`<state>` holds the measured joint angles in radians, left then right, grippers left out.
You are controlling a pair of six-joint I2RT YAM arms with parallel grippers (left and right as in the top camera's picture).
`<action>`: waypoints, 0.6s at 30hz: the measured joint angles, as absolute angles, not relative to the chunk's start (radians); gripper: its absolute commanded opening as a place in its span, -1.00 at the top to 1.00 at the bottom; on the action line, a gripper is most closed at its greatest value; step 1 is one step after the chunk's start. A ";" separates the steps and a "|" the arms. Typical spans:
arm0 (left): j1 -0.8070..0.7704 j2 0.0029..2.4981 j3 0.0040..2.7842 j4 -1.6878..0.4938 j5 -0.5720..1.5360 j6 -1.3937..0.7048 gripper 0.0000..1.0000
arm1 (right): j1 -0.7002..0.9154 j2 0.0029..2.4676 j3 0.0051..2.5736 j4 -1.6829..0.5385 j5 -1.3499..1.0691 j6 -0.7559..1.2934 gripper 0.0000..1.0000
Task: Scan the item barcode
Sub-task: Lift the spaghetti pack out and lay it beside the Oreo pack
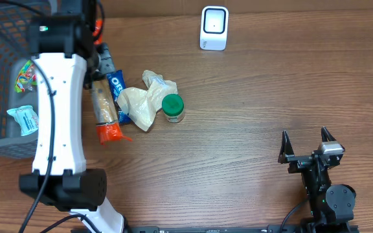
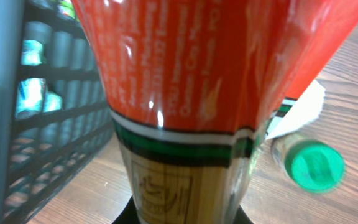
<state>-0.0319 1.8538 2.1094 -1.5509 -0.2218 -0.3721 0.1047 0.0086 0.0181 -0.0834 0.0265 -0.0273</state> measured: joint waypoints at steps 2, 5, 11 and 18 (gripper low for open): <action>-0.033 1.854 2.027 -1.472 -0.221 -0.378 0.92 | 0.105 0.009 0.018 -0.083 0.026 -0.028 -1.00; -0.038 1.855 1.899 -1.349 -0.212 -0.390 0.92 | 0.105 0.009 0.018 -0.083 0.026 -0.027 -1.00; -0.040 1.859 1.714 -1.194 -0.187 -0.391 0.68 | 0.105 0.009 0.018 -0.083 0.027 -0.027 -1.00; -0.040 1.860 1.669 -1.127 -0.184 -0.382 -0.11 | 0.105 0.009 0.018 -0.083 0.027 -0.027 -1.00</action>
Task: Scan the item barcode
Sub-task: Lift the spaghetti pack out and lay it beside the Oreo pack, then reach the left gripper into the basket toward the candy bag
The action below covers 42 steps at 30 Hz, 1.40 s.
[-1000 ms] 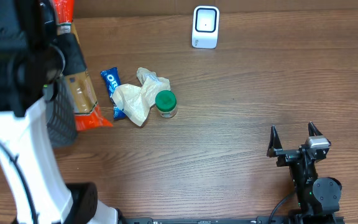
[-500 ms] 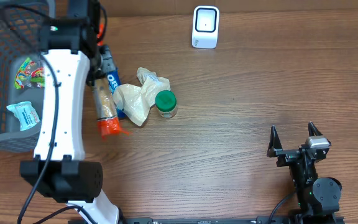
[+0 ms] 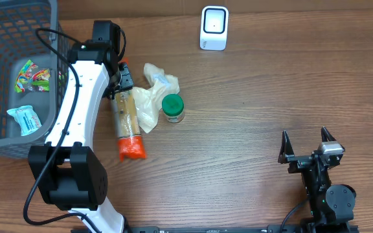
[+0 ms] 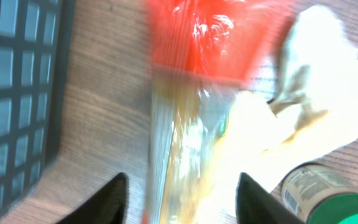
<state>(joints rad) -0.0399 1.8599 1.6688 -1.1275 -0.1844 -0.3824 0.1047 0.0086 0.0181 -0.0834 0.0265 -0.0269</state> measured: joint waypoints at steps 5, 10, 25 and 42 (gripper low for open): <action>-0.040 1.860 1.766 -1.192 -0.184 -0.350 -0.17 | 0.105 0.009 0.018 -0.083 0.027 -0.027 -1.00; -0.040 1.860 2.064 -1.319 -0.184 -0.312 -0.29 | 0.105 0.009 0.018 -0.083 0.027 -0.027 -1.00; 0.245 1.833 2.676 -1.444 -0.297 -0.274 -0.52 | 0.105 0.009 0.018 -0.083 0.027 -0.026 -1.00; 0.474 2.346 2.616 -1.377 -0.204 -0.391 -0.36 | 0.105 0.009 0.018 -0.083 0.027 -0.027 -1.00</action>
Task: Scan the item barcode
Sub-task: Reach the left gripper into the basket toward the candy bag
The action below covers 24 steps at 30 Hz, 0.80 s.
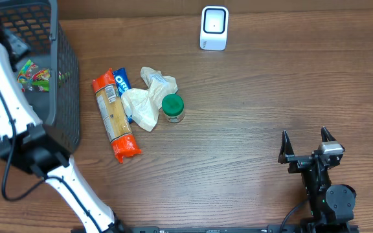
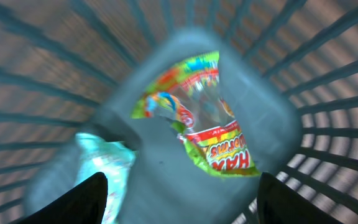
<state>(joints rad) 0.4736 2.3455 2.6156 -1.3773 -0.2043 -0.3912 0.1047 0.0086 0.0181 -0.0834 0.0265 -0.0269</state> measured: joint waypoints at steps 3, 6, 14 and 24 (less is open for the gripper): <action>0.470 2.424 2.611 -1.354 -0.176 -0.391 -0.37 | 0.105 0.009 0.018 -0.083 0.026 -0.027 -1.00; 0.461 2.476 2.611 -1.336 -0.160 -0.391 -0.38 | 0.105 0.009 0.018 -0.083 0.027 -0.027 -1.00; 0.445 2.511 2.609 -1.316 -0.149 -0.392 -0.43 | 0.105 0.009 0.018 -0.083 0.027 -0.027 -1.00; 0.445 2.582 2.609 -1.337 -0.149 -0.399 -0.11 | 0.105 0.009 0.018 -0.084 0.027 -0.027 -1.00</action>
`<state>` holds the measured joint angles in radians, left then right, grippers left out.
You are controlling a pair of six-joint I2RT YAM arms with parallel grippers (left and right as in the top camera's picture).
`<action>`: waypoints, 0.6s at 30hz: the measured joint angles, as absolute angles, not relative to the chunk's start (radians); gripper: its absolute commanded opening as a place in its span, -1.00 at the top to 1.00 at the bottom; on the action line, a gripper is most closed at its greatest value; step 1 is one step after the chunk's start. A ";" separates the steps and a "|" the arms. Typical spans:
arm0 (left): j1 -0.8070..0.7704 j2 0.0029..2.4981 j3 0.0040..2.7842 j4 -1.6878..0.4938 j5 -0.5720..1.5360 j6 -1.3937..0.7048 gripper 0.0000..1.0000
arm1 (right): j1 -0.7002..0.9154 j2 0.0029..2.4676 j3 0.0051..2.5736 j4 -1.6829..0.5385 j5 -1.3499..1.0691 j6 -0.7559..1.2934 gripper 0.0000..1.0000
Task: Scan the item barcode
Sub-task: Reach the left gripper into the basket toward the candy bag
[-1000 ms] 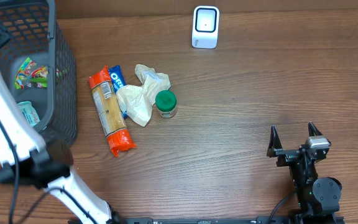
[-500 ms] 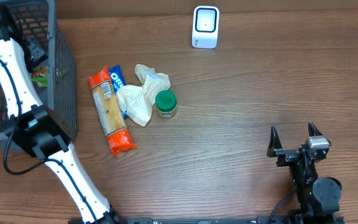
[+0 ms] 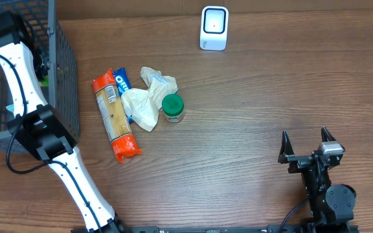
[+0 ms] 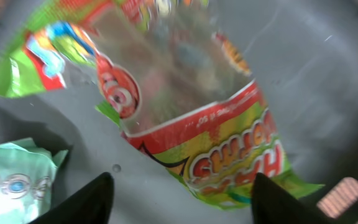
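A clear candy bag (image 4: 185,106) with green, red and yellow print lies on the grey floor of the basket (image 3: 67,77). My left gripper (image 4: 182,182) hangs low over it, open, with the dark fingertips (image 4: 98,196) on either side of the bag's lower end and nothing held. In the overhead view the left arm (image 3: 18,61) reaches into the basket and hides most of the bag. The white scanner (image 3: 214,28) stands at the table's far edge. My right gripper (image 3: 306,144) rests open near the front right.
A teal packet (image 4: 8,180) lies beside the candy bag in the basket. On the table next to the basket are a spaghetti pack (image 3: 112,116), a blue Oreo pack (image 3: 119,83), a crumpled cream bag (image 3: 146,98) and a green-lidded jar (image 3: 172,107).
My left gripper was higher above the basket floor with both the candy bag and the teal packet in view. Now it is much closer to the candy bag, still open.
My left gripper first had the spaghetti pack close in its jaws beside the basket. Then it was open with the pack lying on the table. After that it was over the basket's contents, and now it sits low over the candy bag. The right arm stayed still.
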<state>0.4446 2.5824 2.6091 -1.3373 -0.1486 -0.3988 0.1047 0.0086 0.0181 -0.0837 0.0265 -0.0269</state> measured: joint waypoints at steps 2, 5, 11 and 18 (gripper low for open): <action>0.445 2.592 2.609 -1.341 -0.147 -0.404 0.04 | 0.105 0.009 0.018 -0.083 0.027 -0.027 -1.00; 0.445 2.594 2.609 -1.343 -0.144 -0.413 0.43 | 0.105 0.009 0.018 -0.083 0.027 -0.027 -1.00; 0.445 2.594 2.609 -1.341 -0.142 -0.416 0.92 | 0.105 0.009 0.018 -0.083 0.027 -0.027 -1.00; 0.445 2.594 2.609 -1.353 -0.142 -0.416 0.91 | 0.105 0.009 0.018 -0.083 0.027 -0.027 -1.00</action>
